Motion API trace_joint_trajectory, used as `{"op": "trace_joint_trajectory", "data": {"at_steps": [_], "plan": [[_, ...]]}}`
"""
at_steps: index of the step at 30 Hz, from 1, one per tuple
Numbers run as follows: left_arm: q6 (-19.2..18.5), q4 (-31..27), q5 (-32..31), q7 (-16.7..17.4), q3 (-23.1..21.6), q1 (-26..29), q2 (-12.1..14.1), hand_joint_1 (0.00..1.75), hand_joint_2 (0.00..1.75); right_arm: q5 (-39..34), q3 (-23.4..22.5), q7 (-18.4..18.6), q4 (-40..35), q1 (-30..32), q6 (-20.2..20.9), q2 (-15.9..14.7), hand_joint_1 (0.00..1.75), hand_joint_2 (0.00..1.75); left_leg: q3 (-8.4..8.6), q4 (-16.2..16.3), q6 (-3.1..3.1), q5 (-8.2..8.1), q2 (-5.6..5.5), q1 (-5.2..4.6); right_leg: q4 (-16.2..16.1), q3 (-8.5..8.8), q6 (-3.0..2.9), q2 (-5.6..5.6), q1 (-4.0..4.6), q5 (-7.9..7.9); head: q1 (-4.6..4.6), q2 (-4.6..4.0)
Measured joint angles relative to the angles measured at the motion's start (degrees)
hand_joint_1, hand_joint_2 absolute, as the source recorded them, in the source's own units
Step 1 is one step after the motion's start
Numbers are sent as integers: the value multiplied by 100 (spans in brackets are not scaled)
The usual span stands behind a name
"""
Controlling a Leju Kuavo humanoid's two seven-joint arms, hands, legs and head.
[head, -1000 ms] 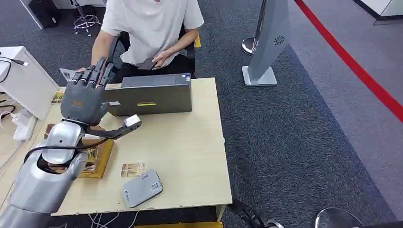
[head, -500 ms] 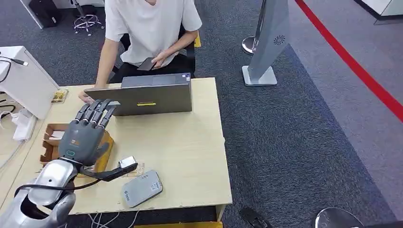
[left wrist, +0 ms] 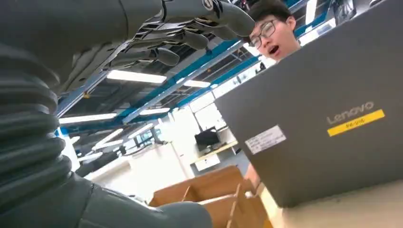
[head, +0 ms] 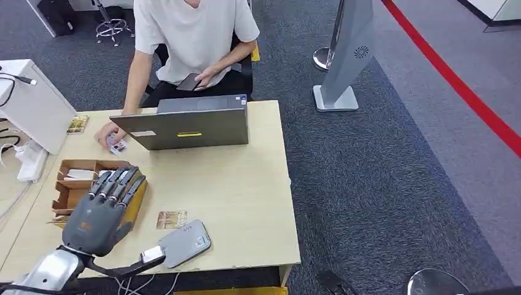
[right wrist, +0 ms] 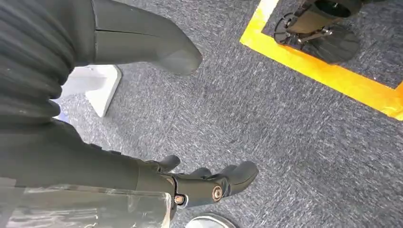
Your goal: Pass the card to the sensor for recognition and then transmit it.
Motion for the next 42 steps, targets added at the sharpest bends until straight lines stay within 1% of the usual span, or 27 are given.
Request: {"op": "trace_joint_trajectory", "data": {"at_steps": [6, 10, 14, 20, 27, 39, 42], "plan": [[96, -20, -87, 98, 342, 448, -4, 0, 175, 206, -267, -18, -197, 214, 158, 64, 0, 175, -1, 0, 0, 0, 0, 0, -1, -1, 0, 0, 0, -2, 0, 0], [70, 24, -146, 177, 571, 535, -105, 0, 175, 433, -473, -79, -241, 233, 302, 120, 0, 175, -1, 0, 0, 0, -1, 0, -1, 0, 0, -1, 0, -2, 2, -2], [18, 227, -203, 323, 746, 530, -269, 0, 175, 538, -612, -77, -326, 228, 437, 181, 0, 175, 0, 0, 2, 2, 0, 0, -1, 0, -1, -1, 0, 0, 0, -2], [-19, 470, -247, 380, 925, 525, -448, 0, 175, 564, -671, -66, -407, 227, 481, 230, 0, 175, 1, 0, 2, 2, 0, 0, -1, 0, 0, -1, 0, 1, 0, -2], [-24, 586, -258, 417, 1014, 524, -551, 0, 175, 575, -711, -57, -439, 228, 498, 243, 0, 175, -1, 0, 2, 1, 0, 0, -1, -1, 0, 0, 0, 0, 2, -2], [-80, 1007, -291, 542, 1246, 524, -771, 0, 175, 634, -695, 135, -848, 372, 634, 269, 0, 175, 0, 0, 2, 2, 0, 0, -1, -1, 0, -1, 0, 0, 2, -2], [-111, 1143, -356, 651, 1318, 504, -824, 0, 175, 592, -682, 172, -890, 382, 634, 269, 0, 175, 0, 0, 2, 2, 0, 0, -1, -1, 0, 0, 0, 0, 2, -2]]}}
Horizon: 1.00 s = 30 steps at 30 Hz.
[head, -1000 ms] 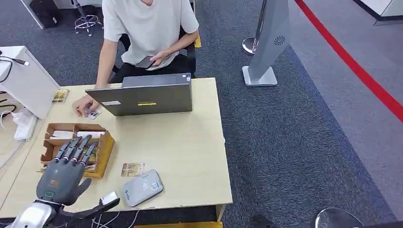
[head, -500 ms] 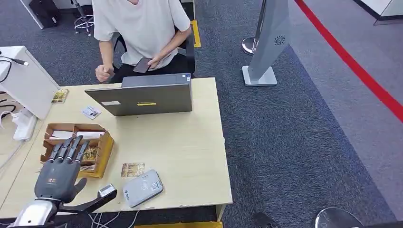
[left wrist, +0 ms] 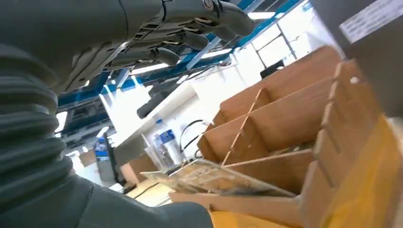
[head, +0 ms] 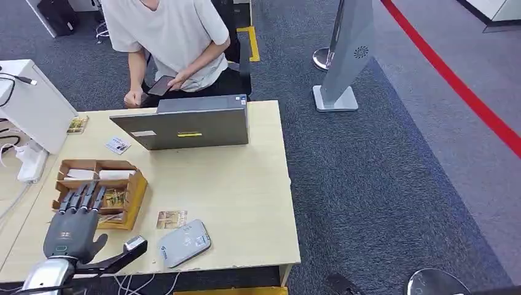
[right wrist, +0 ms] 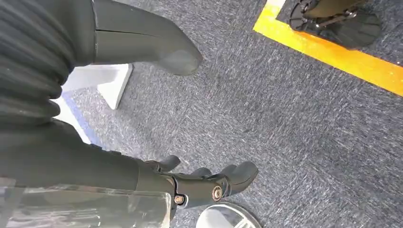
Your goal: Pass the card to the sensor for recognition and then transmit it.
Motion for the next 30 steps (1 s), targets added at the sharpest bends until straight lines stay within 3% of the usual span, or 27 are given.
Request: {"op": "trace_joint_trajectory", "data": {"at_steps": [10, 19, 22, 30], "plan": [[-33, 483, -61, 109, 225, -99, -124, 0, 175, -65, 101, 96, -42, 7, -55, -2, 0, 175, 0, 0, 0, 0, -1, 0, 0, 0, 0, -1, 0, 0, -2, 0], [-33, 553, -83, 125, 249, -110, -146, 0, 175, -111, 122, 105, -42, 7, -61, -2, 0, 175, 0, 0, 0, 0, 0, 0, 0, 0, 0, 0, 0, 0, 0, 0], [-29, 815, -142, 168, 376, -115, -264, 0, 175, -201, 232, 155, -42, 9, -177, -2, 0, 175, -1, 0, 0, 0, -1, 0, 0, 0, 0, -1, 0, 0, 0, 0], [21, 816, -225, 125, 376, -107, -332, 0, 175, -253, 278, 170, -41, 16, -201, -2, 0, 175, -1, 0, 0, 0, -1, 0, 0, 0, 0, -1, 0, 0, 0, 0]]}}
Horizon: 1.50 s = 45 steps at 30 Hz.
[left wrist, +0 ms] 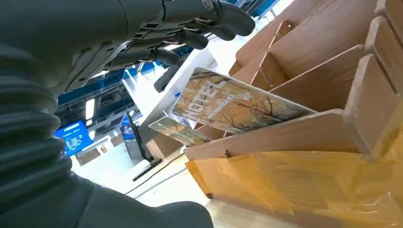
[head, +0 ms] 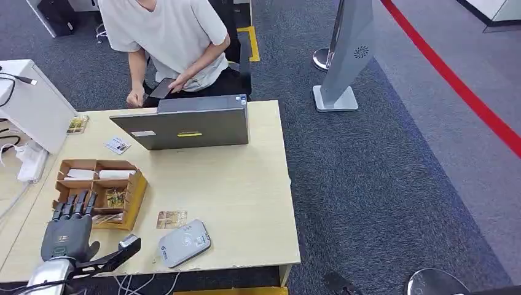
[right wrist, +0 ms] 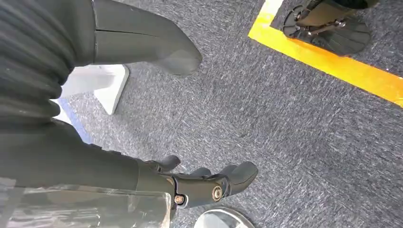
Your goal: Pass the card to the sensor for recognition and then transmit it.
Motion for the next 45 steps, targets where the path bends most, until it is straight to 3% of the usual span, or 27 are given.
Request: {"op": "trace_joint_trajectory", "data": {"at_steps": [16, 40, 41, 45], "plan": [[162, 0, -90, -125, -9, -11, -199, 0, 175, -103, 98, 55, 0, -5, -83, 0, 0, 175, 1, 0, 0, 0, 1, 0, 0, -1, 0, 0, 0, 0, -2, 0], [168, 63, -81, -123, -9, -141, -214, 0, 175, -116, 188, 63, 15, -34, -83, -37, 0, 175, 0, 0, 0, 0, 1, 0, 0, -1, 0, 1, 0, 0, -2, 0], [168, 65, -81, -123, -9, -141, -214, 175, 175, -116, 195, 72, 13, -33, -83, -39, 0, 175, 0, 0, 0, 0, 1, 0, 0, -1, 0, 1, 0, 0, -2, 0], [168, 92, -68, -123, -9, -150, -214, 175, 175, -116, 223, 87, -2, -33, -85, -50, 0, 175, 1, 0, 0, 0, 1, 0, 0, -1, 0, 1, 0, 0, -2, 2]]}}
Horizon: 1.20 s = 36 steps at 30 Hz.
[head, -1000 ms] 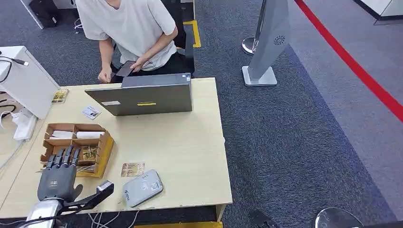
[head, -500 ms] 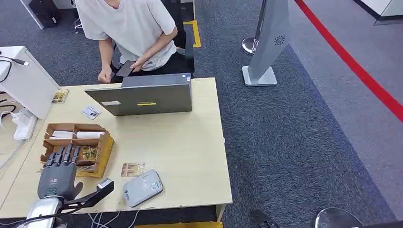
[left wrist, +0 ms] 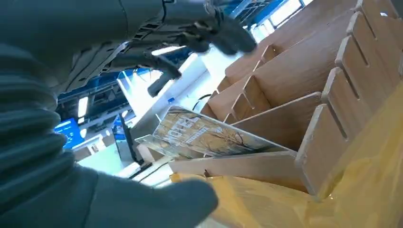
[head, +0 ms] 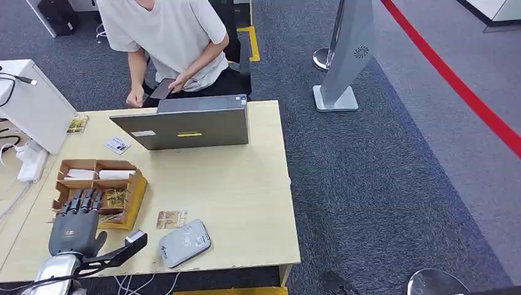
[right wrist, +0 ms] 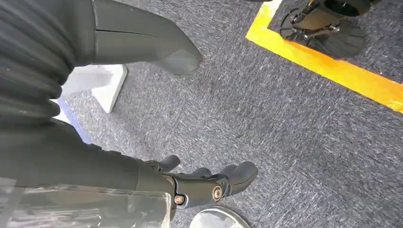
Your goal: Pass the card to the sensor for recognition and then transmit it.
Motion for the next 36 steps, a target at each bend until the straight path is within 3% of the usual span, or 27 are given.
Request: {"op": "trace_joint_trajectory", "data": {"at_steps": [27, 36], "plan": [[7, 20, 79, -39, 0, -105, -44, 175, 175, -81, 114, 100, -92, 23, -59, -61, 0, 175, 2, 0, 0, 1, 0, 0, 0, 0, 0, 0, 0, 0, 2, 0], [-111, 15, -57, -28, -267, -1055, -186, 175, 175, -162, 300, -4, 116, -210, -177, -61, 0, 175, 0, 3, 0, 11, -2, 0, 0, -3, 7, -1, 0, 15, 0, -2]]}}
